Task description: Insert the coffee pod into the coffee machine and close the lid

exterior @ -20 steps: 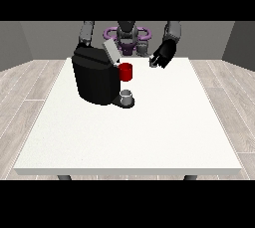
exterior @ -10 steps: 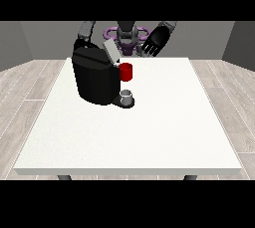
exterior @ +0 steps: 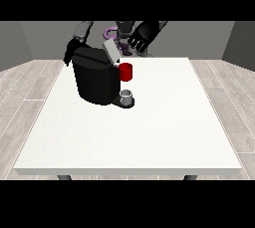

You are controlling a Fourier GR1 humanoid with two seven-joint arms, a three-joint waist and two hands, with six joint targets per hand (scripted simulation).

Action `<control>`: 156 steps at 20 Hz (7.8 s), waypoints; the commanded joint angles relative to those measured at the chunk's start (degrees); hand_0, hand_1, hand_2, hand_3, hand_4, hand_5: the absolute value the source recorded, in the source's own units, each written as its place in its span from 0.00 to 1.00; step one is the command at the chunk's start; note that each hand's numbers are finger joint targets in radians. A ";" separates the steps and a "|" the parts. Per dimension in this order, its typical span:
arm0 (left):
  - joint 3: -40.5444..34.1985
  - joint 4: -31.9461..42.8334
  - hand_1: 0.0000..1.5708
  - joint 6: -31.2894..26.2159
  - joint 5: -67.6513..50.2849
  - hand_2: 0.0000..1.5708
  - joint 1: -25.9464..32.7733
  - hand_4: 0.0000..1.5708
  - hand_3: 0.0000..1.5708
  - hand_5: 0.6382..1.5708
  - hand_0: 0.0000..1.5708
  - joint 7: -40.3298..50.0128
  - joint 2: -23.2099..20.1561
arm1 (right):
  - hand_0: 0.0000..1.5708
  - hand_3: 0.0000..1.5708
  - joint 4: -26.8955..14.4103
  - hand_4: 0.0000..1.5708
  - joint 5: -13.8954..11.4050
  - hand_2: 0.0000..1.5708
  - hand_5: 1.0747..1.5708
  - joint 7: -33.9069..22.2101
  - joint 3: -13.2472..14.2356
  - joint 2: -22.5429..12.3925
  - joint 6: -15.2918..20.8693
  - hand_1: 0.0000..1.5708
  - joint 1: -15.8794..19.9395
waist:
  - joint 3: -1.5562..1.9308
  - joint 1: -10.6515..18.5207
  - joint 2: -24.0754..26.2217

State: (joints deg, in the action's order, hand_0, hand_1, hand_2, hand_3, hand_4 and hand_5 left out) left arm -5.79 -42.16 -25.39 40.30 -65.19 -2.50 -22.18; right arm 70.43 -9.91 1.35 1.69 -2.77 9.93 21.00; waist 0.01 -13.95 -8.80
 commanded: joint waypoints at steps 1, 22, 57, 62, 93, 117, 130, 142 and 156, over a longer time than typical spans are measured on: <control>-0.17 0.76 0.77 0.30 0.68 0.81 -1.64 0.31 0.80 1.00 0.77 -0.02 -0.79 | 0.00 0.00 0.98 0.11 0.57 0.00 1.00 -1.02 1.06 -0.72 0.09 0.00 1.46 | 0.00 -1.15 -2.12; -0.23 4.65 0.79 1.53 2.47 0.82 -4.97 0.27 0.78 1.00 0.79 -2.58 -1.74 | 0.00 0.00 2.26 0.02 -0.24 0.00 1.00 -1.46 0.74 0.31 2.07 0.00 5.15 | 0.00 -2.35 -7.94; 1.34 6.27 0.70 8.14 8.68 0.72 -7.96 0.00 0.63 1.00 0.70 -8.99 -6.73 | 0.00 0.00 2.59 0.00 -0.97 0.00 1.00 -1.30 1.77 -1.65 2.70 0.00 7.00 | -0.01 -3.37 -12.98; 0.89 5.05 0.72 9.08 7.92 0.72 -8.87 0.00 0.61 1.00 0.72 -7.05 -3.00 | 0.00 0.00 -0.18 0.05 1.39 0.00 1.00 -0.02 3.61 -1.75 1.48 0.00 8.22 | 0.01 -2.24 -11.83; 0.60 8.15 0.00 13.65 12.99 0.27 -8.92 0.00 0.21 1.00 0.00 -13.84 -9.21 | 0.00 0.00 2.42 0.00 -1.03 0.00 1.00 -3.28 0.79 -1.40 1.43 0.00 8.35 | 0.01 -4.75 -12.59; -18.00 8.82 0.00 10.49 -15.43 0.00 25.75 0.25 0.00 1.00 0.00 -19.44 18.22 | 0.00 0.00 2.00 0.00 6.55 0.00 1.00 3.06 2.76 -0.39 -5.51 0.00 -10.37 | -0.06 16.28 21.43; -15.01 -0.44 0.00 5.06 -21.26 0.00 37.50 0.22 0.00 1.00 0.00 -15.25 21.85 | 0.00 0.00 3.91 0.00 6.04 0.00 1.00 -7.10 4.07 -6.76 -8.60 0.00 -4.27 | -0.01 23.84 25.63; -1.89 -14.69 0.00 11.51 -30.74 0.00 41.06 0.24 0.00 1.00 0.00 -8.30 22.17 | 0.00 0.00 -8.33 0.06 14.34 0.00 1.00 -8.47 12.18 -8.91 -10.62 0.00 7.62 | 0.01 27.11 18.33; -0.79 -34.40 0.00 10.84 -34.32 0.00 46.04 0.22 0.00 1.00 0.00 0.57 20.79 | 0.00 0.00 -13.95 0.00 11.14 0.00 1.00 -3.76 7.50 -6.64 -9.58 0.00 13.54 | 0.00 25.79 10.88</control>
State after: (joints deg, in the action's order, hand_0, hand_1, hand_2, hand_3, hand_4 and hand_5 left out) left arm -7.14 -71.22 -15.34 7.13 -19.10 -6.33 -1.72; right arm 58.40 2.37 -4.73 10.23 -9.90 0.05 33.60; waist 0.00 11.82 3.63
